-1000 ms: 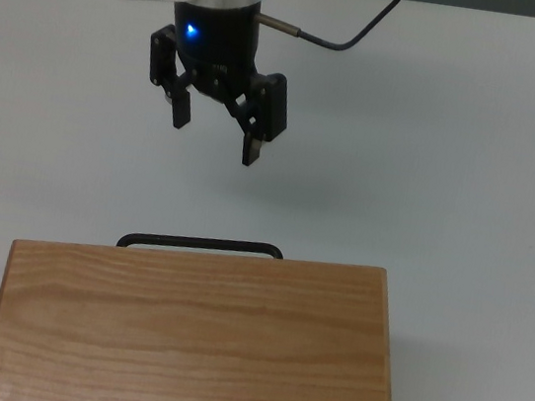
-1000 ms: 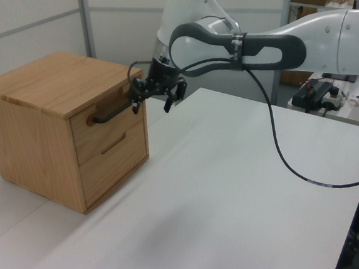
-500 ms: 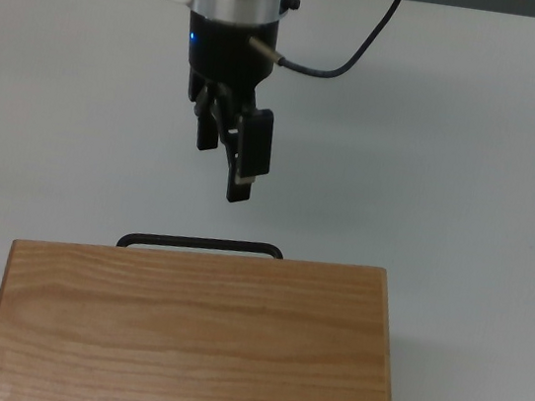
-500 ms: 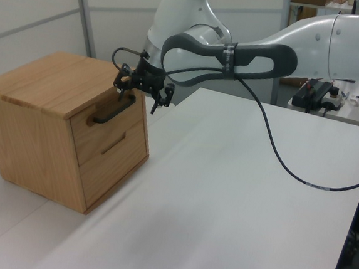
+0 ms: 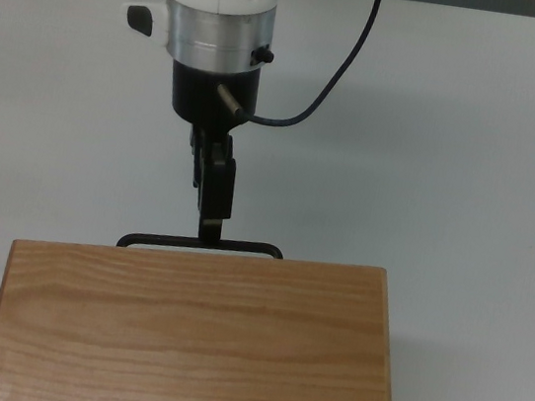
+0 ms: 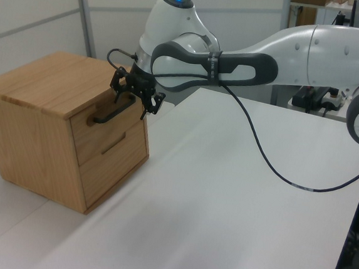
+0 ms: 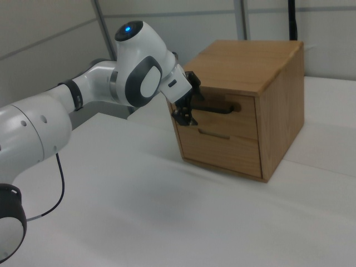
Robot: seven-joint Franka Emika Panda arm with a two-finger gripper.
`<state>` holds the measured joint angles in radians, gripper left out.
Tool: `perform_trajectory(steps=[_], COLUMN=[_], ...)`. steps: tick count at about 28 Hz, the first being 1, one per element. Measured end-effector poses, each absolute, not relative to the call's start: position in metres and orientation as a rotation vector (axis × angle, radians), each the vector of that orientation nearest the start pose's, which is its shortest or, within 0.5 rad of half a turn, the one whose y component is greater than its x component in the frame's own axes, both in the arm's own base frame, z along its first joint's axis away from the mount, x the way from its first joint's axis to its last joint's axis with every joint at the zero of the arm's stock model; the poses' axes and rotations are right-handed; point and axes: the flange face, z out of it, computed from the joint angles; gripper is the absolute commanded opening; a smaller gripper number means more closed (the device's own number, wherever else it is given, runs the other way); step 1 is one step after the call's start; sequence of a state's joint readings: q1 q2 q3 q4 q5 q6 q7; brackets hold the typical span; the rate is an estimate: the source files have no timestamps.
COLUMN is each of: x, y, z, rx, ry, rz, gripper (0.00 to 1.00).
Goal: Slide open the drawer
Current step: 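Lower the gripper and close it around the black drawer handle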
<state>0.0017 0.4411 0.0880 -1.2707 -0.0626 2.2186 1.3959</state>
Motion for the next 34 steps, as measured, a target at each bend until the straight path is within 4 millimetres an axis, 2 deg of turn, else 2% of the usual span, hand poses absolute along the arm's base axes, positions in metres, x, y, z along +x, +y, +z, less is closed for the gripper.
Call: perform_trajectory(steps=[2, 4, 8, 11, 12, 13, 14, 18, 22, 24, 26, 30, 34], x=[0.731, 0.734, 0.738, 0.74, 0.74, 0.74, 0.74, 0.741, 0.741, 0.741, 0.742, 0.745, 0.746], y=[0.046, 0.044, 0.043, 0.043, 0.043, 0.043, 0.043, 0.043, 0.043, 0.043, 0.042, 0.044, 0.045], z=[0.56, 0.559, 0.558, 0.559, 0.559, 0.558, 0.558, 0.56, 0.562, 0.562, 0.56, 0.549, 0.539], rx=[-2.185, -2.163, -2.141, -2.131, -2.13, -2.128, -2.126, -2.119, -2.117, -2.12, -2.128, -2.156, -2.173], ry=[1.687, 1.709, 1.725, 1.729, 1.731, 1.733, 1.735, 1.734, 1.732, 1.731, 1.732, 1.735, 1.743], rz=[-0.551, -0.55, -0.55, -0.552, -0.552, -0.551, -0.551, -0.555, -0.561, -0.564, -0.569, -0.577, -0.565], gripper=[0.81, 0.73, 0.49, 0.42, 0.37, 0.26, 0.22, 0.16, 0.05, 0.05, 0.17, 0.7, 0.71])
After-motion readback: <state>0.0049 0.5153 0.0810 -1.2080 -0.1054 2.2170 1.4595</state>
